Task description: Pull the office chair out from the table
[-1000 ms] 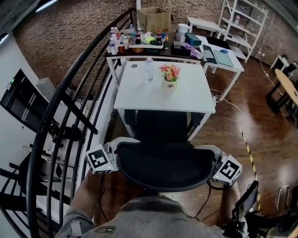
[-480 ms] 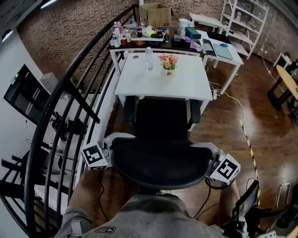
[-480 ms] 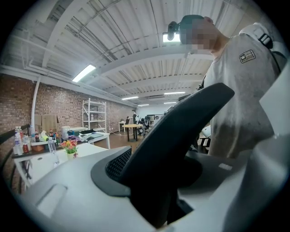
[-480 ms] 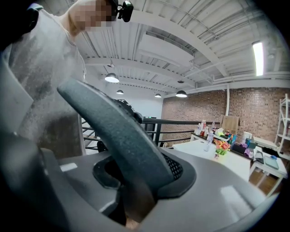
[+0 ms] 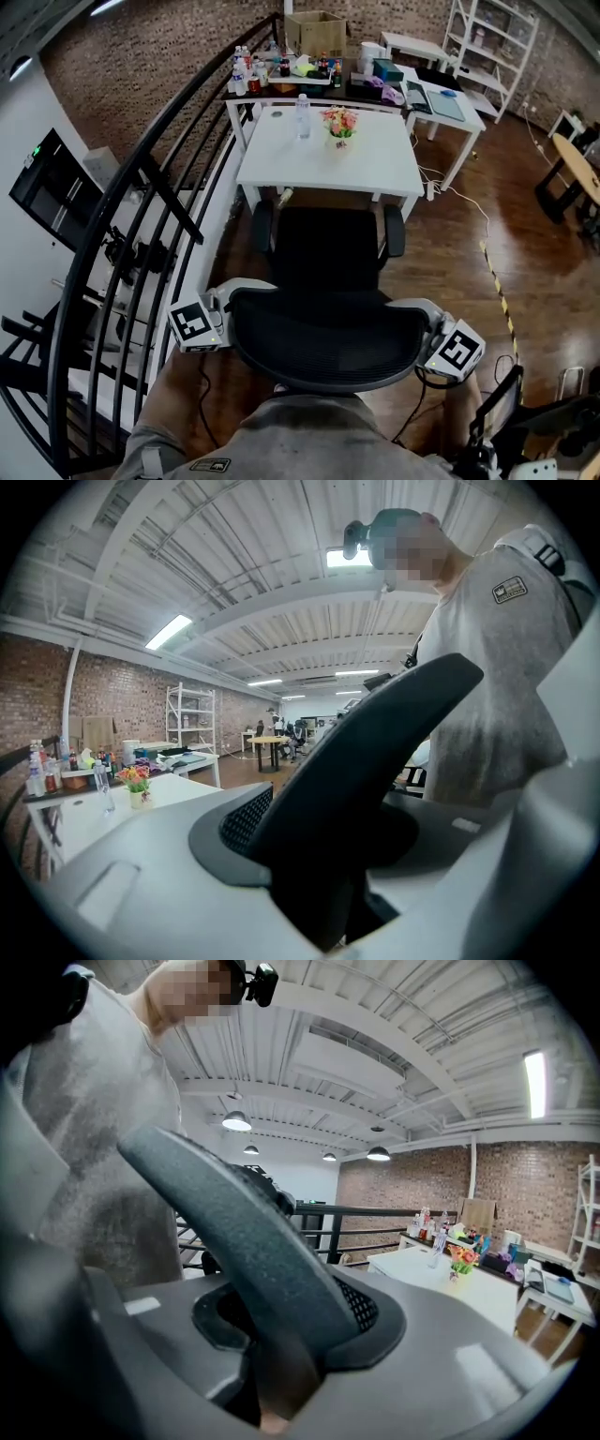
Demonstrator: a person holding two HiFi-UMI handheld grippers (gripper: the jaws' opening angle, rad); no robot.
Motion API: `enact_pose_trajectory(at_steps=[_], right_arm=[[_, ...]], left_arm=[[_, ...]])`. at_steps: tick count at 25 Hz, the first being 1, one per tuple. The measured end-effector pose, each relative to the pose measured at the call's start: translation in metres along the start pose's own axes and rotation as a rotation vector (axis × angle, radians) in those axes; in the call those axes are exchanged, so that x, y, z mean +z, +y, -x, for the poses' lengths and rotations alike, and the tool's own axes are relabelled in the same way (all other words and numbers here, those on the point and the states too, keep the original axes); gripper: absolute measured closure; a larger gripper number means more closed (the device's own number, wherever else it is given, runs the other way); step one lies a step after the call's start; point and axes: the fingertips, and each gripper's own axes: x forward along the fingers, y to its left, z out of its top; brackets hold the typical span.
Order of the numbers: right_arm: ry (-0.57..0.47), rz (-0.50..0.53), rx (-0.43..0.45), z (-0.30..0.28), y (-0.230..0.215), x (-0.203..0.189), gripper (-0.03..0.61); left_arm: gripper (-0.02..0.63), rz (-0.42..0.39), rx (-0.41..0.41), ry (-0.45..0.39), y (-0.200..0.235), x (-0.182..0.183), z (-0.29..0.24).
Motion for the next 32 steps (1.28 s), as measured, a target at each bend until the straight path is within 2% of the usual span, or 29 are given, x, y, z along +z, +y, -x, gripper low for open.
enact_pose_trajectory(at_steps=[14, 19, 23, 27, 32], right_arm=[[-0.007, -0.024, -0.04, 0.021, 0.081, 0.007, 0.414], [0.022, -0.03, -0.064, 0.03, 0.109, 0.003, 0.411], [-0.014, -0.045, -0.045, 0.039, 0.137, 0.009, 0.41], [0.026, -0.04, -0.045, 0.052, 0.157, 0.001, 0.411], [-0.004, -0.019, -0.013, 0.068, 0.185, 0.002, 0.416]], left_arm=[[0.423, -0.029, -0.07, -0.022, -0.078, 0.0, 0.028], [0.43, -0.032, -0.09, -0.031, -0.109, -0.002, 0.036], [0.433, -0.033, -0.099, -0.037, -0.134, 0.001, 0.04], [0.431, -0.032, -0.096, -0.031, -0.157, 0.001, 0.042], [0.431, -0.02, -0.089, -0.068, -0.19, 0.009, 0.04]])
